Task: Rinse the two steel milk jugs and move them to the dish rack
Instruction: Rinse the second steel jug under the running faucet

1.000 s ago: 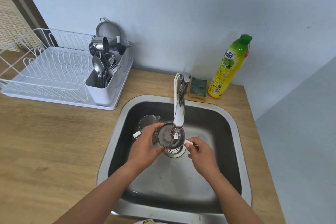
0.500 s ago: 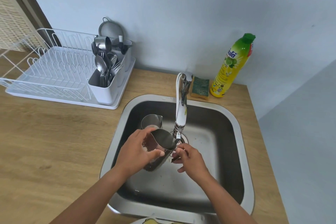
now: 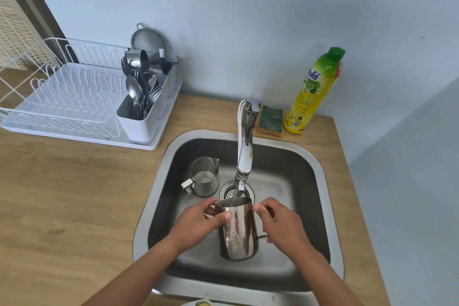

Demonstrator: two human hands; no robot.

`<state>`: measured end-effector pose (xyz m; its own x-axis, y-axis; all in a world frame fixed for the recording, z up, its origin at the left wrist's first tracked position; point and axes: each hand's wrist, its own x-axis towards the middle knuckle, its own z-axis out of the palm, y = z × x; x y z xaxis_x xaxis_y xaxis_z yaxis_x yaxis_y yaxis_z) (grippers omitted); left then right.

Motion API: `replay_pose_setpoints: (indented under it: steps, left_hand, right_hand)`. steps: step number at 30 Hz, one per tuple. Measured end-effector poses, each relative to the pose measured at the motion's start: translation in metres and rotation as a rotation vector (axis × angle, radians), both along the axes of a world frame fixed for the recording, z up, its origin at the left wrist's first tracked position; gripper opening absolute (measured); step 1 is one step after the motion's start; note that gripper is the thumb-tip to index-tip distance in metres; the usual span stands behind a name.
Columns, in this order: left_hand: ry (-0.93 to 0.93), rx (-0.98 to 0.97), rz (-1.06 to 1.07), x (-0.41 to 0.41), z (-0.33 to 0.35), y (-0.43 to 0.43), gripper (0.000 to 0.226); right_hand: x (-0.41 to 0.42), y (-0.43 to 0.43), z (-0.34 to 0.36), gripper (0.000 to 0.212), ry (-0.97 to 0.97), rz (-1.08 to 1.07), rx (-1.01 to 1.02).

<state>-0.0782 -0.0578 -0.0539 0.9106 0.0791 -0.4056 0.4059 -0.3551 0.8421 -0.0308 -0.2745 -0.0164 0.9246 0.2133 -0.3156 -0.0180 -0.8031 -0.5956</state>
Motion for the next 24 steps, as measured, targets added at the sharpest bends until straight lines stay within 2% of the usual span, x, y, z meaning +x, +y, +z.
replay_pose_setpoints:
  steps: [3, 8, 15, 19, 24]
  left_hand:
    - [0.012, -0.022, -0.036, 0.008, 0.002, -0.006, 0.044]
    - [-0.007, -0.140, -0.052, 0.021, 0.011, -0.014, 0.063]
    - [-0.074, -0.177, 0.052, 0.035, 0.014, -0.015, 0.070]
    - [-0.143, -0.087, 0.102, 0.035, 0.017, -0.015, 0.075]
    - [-0.279, 0.142, 0.123, 0.031, 0.025, -0.009, 0.077]
  right_hand:
    - [0.003, -0.008, 0.010, 0.021, -0.099, 0.050, -0.086]
    - [0.005, -0.012, 0.021, 0.022, -0.201, 0.090, -0.191]
    - [0.011, -0.005, 0.016, 0.019, -0.217, 0.024, -0.080]
    - [0.013, 0.003, 0.009, 0.007, -0.229, -0.030, 0.057]
    - [0.020, 0.015, -0.008, 0.008, -0.176, -0.098, 0.195]
